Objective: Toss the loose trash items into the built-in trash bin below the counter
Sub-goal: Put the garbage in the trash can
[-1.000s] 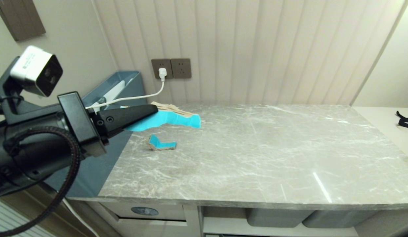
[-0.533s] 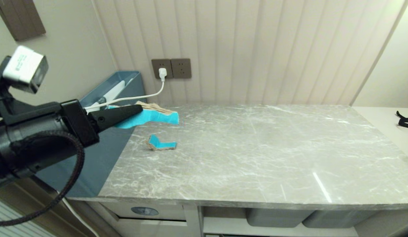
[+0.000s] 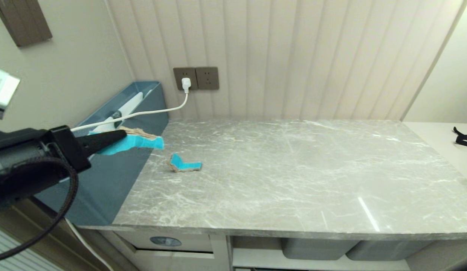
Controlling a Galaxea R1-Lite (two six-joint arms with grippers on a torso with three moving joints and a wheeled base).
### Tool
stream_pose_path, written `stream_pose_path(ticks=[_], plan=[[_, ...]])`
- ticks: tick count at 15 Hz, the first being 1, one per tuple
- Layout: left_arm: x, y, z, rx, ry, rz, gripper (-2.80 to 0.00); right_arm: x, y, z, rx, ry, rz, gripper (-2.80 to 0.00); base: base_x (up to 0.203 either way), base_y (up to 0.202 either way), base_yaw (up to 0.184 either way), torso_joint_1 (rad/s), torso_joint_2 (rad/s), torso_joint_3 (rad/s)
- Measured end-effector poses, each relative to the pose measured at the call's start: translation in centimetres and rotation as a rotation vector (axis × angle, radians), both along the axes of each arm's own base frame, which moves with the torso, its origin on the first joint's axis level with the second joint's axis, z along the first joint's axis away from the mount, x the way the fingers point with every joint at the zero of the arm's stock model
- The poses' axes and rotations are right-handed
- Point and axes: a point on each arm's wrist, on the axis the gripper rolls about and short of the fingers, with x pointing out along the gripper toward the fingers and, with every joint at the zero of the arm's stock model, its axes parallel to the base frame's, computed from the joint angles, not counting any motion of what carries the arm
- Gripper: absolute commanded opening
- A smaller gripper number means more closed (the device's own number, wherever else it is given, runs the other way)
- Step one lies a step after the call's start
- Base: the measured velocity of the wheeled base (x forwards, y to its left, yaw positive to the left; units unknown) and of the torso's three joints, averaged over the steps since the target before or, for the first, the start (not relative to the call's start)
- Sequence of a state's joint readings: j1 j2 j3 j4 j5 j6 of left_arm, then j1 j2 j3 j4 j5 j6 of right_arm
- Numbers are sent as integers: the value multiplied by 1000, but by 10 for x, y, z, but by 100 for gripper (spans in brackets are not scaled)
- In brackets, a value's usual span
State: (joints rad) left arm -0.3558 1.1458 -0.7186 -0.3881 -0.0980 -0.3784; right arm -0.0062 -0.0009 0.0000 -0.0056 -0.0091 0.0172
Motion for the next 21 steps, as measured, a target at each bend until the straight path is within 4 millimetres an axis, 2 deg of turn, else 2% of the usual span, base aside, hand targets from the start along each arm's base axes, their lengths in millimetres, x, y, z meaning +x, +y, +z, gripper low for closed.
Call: stream_pose_path(ticks=[3,5,8,11,13,15,17,21], plan=[[-23,23,-8,69,-45,92,-280,0,0,0,0,0,0,-280,0,0,0,0,0,0],[-47,39,-26,86,-39,167,-280,0,0,0,0,0,0,-280,0,0,0,0,0,0],[-91,53,-67,144,-19,241,-280,0,0,0,0,0,0,-280,0,0,0,0,0,0],[-136,57,-109,209,-17,274,-280,0,0,0,0,0,0,-280,0,0,0,0,0,0],[-158,58,-140,263,-8,299,-280,0,0,0,0,0,0,-280,0,0,0,0,0,0],[-172,59,-164,325,-33,348,-280,0,0,0,1,0,0,-280,0,0,0,0,0,0],[-178,61,-181,354,-39,426,-280,0,0,0,1,0,0,-280,0,0,0,0,0,0],[-180,61,-187,339,-122,457,-280,0,0,0,1,0,0,-280,0,0,0,0,0,0]])
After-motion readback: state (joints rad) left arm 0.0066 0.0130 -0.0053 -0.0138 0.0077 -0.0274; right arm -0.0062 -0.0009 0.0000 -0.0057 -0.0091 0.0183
